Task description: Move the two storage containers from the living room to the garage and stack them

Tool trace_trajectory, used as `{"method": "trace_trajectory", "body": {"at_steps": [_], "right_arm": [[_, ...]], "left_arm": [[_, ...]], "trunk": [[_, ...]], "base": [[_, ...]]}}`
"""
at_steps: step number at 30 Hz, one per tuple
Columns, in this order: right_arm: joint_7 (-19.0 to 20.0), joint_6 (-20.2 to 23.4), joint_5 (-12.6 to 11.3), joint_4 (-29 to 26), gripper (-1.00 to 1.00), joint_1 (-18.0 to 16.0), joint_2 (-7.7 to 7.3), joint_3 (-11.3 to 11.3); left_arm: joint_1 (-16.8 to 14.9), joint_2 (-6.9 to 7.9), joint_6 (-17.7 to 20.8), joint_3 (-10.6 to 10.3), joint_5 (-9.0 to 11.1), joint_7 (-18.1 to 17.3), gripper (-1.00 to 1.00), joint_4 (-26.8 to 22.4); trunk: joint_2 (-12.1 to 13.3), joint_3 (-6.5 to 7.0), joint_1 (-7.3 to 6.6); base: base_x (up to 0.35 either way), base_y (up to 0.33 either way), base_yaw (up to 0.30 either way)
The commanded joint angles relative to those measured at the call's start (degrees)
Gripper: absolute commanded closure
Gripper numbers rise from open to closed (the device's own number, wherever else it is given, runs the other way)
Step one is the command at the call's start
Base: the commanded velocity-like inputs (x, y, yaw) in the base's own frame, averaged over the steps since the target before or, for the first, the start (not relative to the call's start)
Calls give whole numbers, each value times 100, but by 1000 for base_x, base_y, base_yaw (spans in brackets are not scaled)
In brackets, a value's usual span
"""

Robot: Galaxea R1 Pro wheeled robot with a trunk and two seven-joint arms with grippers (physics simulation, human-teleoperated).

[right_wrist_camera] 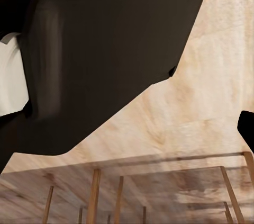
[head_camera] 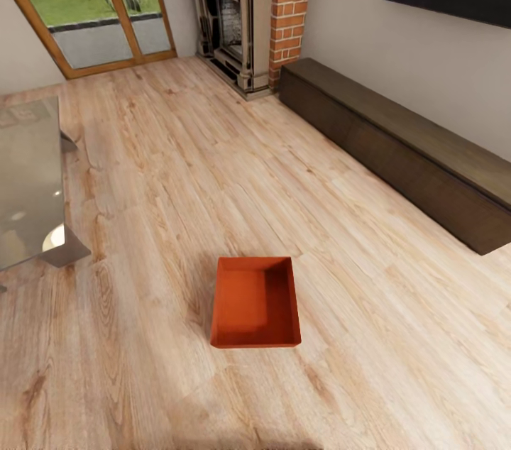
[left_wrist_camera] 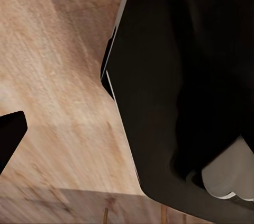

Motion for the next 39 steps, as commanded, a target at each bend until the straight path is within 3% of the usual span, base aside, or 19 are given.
{"method": "trace_trajectory", "body": {"at_steps": [1,39], "right_arm": [[-13,-27,-50,18,-100,-6,2,48],[-14,-29,-87,18,-100,-6,-2,47]], "left_arm": [[-2,-2,-15,-15,31,16,-100,2],[-2,0,-15,-15,31,16,-100,2]], "trunk": [[-3,-7,0],[-3,-10,0]], "base": [[0,0,0],[0,0,0]]}}
